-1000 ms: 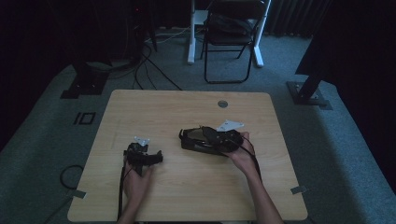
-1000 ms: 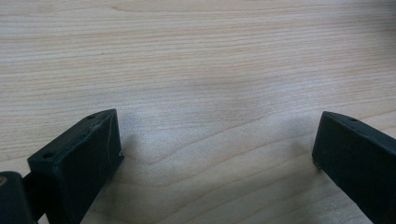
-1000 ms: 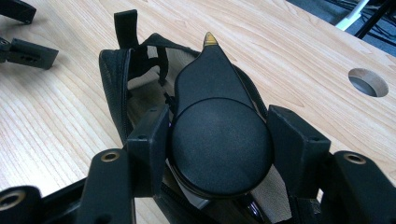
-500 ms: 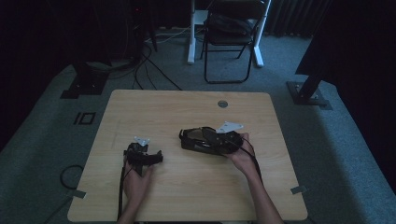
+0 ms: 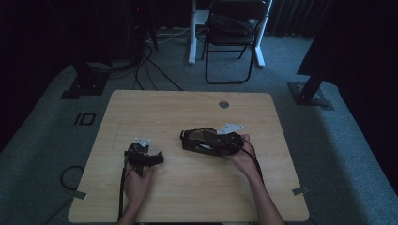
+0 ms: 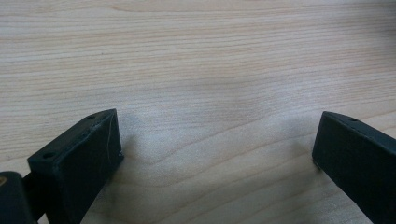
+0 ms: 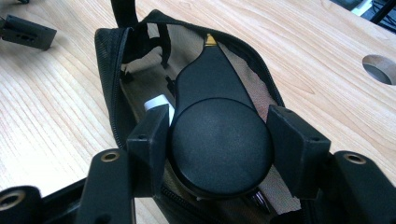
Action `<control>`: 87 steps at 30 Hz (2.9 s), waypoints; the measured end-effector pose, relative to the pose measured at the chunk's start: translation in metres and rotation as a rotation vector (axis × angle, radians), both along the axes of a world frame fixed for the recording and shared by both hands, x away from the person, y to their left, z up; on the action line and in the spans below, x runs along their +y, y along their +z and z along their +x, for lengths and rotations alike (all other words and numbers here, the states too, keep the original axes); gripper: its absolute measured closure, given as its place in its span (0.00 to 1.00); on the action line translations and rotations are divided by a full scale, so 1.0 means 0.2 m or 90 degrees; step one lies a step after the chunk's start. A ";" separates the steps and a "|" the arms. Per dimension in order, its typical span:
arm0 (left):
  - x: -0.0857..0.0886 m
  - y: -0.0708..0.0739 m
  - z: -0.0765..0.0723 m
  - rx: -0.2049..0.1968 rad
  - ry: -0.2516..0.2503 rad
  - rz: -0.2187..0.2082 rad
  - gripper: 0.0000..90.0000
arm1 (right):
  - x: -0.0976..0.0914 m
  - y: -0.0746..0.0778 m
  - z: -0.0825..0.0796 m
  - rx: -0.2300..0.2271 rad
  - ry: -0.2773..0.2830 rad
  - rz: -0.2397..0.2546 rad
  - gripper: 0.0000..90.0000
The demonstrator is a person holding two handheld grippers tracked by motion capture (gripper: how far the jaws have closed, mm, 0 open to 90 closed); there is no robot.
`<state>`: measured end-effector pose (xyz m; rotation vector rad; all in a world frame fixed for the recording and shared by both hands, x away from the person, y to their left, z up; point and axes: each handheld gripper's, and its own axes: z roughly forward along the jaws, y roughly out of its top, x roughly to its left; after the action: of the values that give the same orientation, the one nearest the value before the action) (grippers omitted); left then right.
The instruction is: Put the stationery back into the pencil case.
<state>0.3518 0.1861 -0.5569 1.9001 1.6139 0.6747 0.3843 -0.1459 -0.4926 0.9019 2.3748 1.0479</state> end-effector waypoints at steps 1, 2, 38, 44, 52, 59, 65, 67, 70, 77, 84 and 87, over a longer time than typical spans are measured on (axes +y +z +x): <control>0.00 0.00 0.00 0.000 0.000 0.000 0.02 | 0.00 0.00 0.00 0.000 0.000 0.000 0.46; 0.00 0.00 0.00 -0.001 0.000 -0.001 0.02 | 0.00 0.00 0.00 0.002 0.000 -0.001 0.46; 0.00 0.00 0.00 -0.001 0.002 -0.001 0.02 | 0.04 -0.06 0.05 0.047 -0.005 -0.011 0.46; 0.00 0.00 0.00 -0.001 0.002 -0.001 0.02 | 0.05 -0.05 0.06 0.050 -0.002 -0.014 0.46; 0.00 0.00 0.00 -0.002 0.002 -0.001 0.02 | 0.05 -0.06 0.06 0.057 0.001 -0.012 0.46; 0.00 0.00 0.00 -0.001 0.002 -0.001 0.02 | 0.06 -0.05 0.06 0.059 0.004 -0.015 0.45; 0.00 0.00 0.00 -0.002 0.002 -0.002 0.02 | 0.06 -0.05 0.04 0.056 0.009 -0.014 0.43; 0.00 0.00 0.00 -0.002 0.002 -0.001 0.02 | 0.07 -0.05 0.04 0.055 0.010 -0.013 0.43; 0.00 0.00 0.00 -0.001 0.001 -0.001 0.02 | 0.07 -0.04 0.03 0.043 0.014 -0.016 0.43; 0.00 0.00 0.00 -0.001 0.001 -0.001 0.02 | 0.06 0.01 0.00 0.021 0.021 -0.003 0.46; 0.00 0.00 0.00 -0.002 0.002 -0.002 0.02 | 0.05 0.07 -0.06 -0.009 0.024 0.005 0.49; 0.00 0.00 0.00 -0.001 0.001 -0.001 0.02 | 0.04 0.09 -0.08 -0.022 0.021 0.008 0.49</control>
<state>0.3523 0.1857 -0.5570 1.8960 1.6154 0.6748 0.3685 -0.1373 -0.4743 0.8442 2.3642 1.0845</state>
